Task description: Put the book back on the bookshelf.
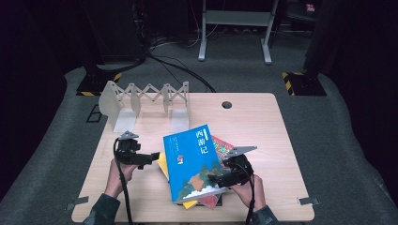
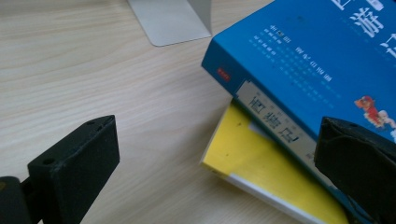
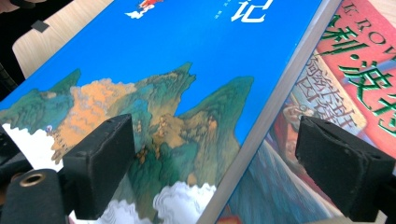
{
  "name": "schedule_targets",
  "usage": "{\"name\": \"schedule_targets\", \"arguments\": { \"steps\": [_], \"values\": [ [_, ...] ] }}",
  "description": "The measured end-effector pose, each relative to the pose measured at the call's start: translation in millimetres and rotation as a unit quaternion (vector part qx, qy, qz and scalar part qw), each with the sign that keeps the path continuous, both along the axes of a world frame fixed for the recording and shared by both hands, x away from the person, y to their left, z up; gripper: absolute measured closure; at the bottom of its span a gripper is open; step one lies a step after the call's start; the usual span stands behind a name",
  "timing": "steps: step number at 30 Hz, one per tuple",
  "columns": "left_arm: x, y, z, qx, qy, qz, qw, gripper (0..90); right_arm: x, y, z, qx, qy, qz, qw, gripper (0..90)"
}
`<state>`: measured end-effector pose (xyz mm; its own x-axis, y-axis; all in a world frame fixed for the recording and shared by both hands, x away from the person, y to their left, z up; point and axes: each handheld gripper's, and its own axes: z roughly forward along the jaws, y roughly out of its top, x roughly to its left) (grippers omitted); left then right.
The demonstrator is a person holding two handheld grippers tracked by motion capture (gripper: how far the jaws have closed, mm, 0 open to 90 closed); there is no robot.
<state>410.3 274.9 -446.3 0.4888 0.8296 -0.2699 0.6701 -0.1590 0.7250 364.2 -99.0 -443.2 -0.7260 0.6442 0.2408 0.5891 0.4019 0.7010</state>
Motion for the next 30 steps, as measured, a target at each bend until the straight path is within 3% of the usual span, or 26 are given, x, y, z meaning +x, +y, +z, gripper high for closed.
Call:
{"name": "schedule_targets", "arguments": {
  "steps": [10,11,23,26,30],
  "values": [
    [16.0,-17.7,3.3,-0.012,0.011,-0.024,0.9996,0.1,6.8,9.0,0.0,-0.002,0.000,0.005,1.0000,11.7],
    [19.8,-21.4,3.6,-0.014,0.020,-0.035,0.9991,0.1,7.0,10.6,0.2,-0.001,0.002,0.004,1.0000,11.8],
    [39.5,-37.6,-7.5,-0.013,0.051,-0.056,0.9971,0.1,13.7,14.5,-2.8,0.012,0.016,0.008,0.9998,11.2],
    [43.0,-40.2,-9.7,-0.027,0.061,-0.064,0.9957,0.0,14.1,14.5,-3.0,0.013,0.018,0.007,0.9997,11.0],
    [46.0,-42.3,-11.7,-0.031,0.064,-0.072,0.9949,0.0,15.6,14.6,-3.4,0.013,0.019,0.009,0.9997,10.6]
  ]
}}
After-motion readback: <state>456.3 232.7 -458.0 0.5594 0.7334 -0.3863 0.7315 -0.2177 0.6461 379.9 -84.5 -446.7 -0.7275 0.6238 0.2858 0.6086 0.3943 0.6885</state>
